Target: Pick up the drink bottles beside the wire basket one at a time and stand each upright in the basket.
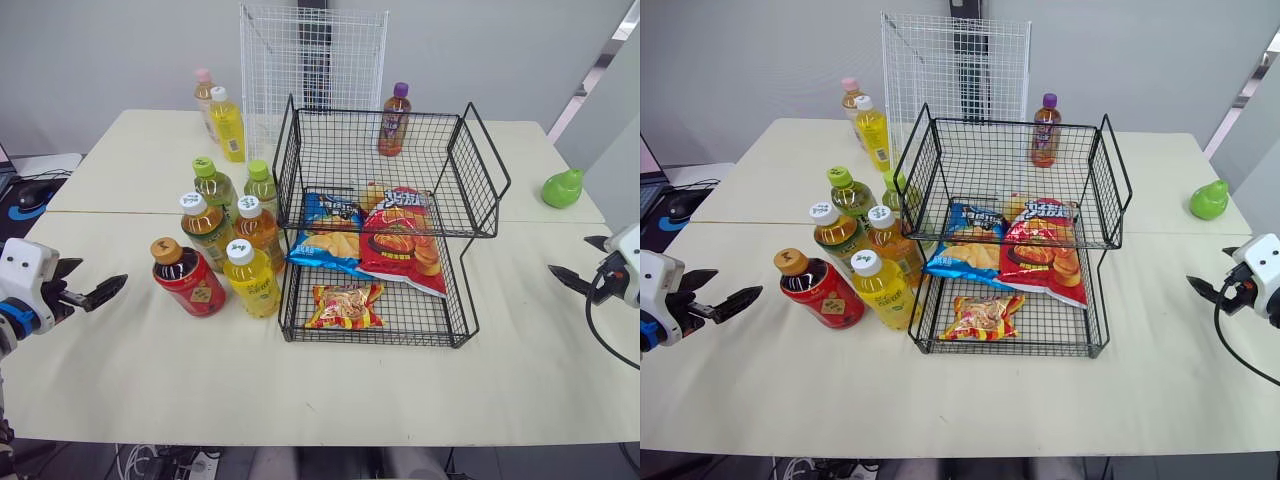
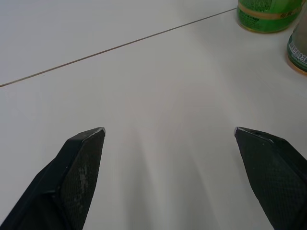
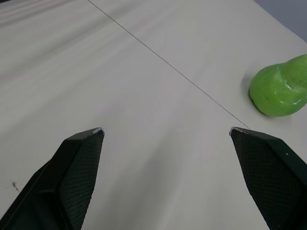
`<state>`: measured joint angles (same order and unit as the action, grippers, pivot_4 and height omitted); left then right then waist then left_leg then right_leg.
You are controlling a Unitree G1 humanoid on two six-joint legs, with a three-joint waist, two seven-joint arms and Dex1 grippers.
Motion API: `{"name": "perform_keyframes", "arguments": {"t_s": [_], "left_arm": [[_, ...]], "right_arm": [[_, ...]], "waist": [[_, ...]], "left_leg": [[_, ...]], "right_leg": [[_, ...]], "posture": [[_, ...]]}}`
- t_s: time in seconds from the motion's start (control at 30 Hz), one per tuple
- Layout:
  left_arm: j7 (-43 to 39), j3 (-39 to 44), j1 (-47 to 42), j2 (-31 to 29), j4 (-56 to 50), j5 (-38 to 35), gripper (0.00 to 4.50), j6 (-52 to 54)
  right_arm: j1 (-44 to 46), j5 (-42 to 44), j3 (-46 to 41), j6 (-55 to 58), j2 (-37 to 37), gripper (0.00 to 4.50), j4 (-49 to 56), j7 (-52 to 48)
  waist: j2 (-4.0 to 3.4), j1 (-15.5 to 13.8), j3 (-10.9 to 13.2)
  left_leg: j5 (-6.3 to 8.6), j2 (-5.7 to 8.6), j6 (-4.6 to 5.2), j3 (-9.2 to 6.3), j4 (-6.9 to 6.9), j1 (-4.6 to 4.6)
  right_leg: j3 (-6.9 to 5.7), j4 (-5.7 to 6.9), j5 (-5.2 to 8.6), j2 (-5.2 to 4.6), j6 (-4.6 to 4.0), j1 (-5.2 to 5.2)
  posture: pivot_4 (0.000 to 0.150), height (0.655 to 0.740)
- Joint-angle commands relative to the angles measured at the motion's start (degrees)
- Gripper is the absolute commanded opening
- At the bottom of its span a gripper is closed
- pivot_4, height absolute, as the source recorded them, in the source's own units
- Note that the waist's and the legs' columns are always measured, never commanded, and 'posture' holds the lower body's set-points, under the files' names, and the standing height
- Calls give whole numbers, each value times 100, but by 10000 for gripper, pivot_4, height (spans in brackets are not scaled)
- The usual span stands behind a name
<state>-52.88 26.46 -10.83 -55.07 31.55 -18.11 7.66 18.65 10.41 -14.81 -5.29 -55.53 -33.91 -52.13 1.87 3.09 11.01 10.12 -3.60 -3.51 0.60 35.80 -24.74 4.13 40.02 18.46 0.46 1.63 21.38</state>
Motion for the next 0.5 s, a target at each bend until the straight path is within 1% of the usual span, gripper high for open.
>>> {"name": "perform_keyframes", "arguments": {"t_s": [0.03,0.13,0.2,0.27,0.4,0.5], "left_arm": [[-125,185,-115,-237,-101,-151,44881,75],[-151,173,-198,-254,-33,-117,44881,79],[-151,132,-289,-231,-32,-117,44881,124],[-179,69,-339,-201,-112,-120,44881,196],[-216,53,-415,-182,-148,-131,44881,302],[-232,66,-388,-149,-228,-152,44881,378]], "right_arm": [[-59,166,-350,-78,-103,45000,309,99],[-267,330,-499,80,-103,45000,674,-34],[-435,526,-802,200,-102,45000,1184,88],[-606,899,-1245,503,-87,45000,2069,218],[-854,1797,-1873,1587,-168,45000,3884,264],[-562,2557,-2021,2367,-398,45000,4827,293]], "waist": [[0,-1,0],[1,-14,0],[0,-15,0],[-5,-20,0],[-7,-16,-1],[-7,-4,-2]], "left_leg": [[0,0,0,-1,0,0],[0,0,0,-4,-1,0],[0,0,0,-2,-1,0],[0,1,0,-2,0,-1],[0,-3,-1,-7,-1,-1],[0,-6,-1,-9,-1,0]], "right_leg": [[-1,0,0,0,0,0],[-2,0,0,1,0,-1],[-1,0,0,1,0,0],[0,1,0,0,0,0],[-3,4,0,3,1,-1],[-4,4,0,5,0,-2]], "posture": [[1500,7360],[1500,7360],[1500,7360],[1500,7360],[1500,7360],[1500,7360]]}}
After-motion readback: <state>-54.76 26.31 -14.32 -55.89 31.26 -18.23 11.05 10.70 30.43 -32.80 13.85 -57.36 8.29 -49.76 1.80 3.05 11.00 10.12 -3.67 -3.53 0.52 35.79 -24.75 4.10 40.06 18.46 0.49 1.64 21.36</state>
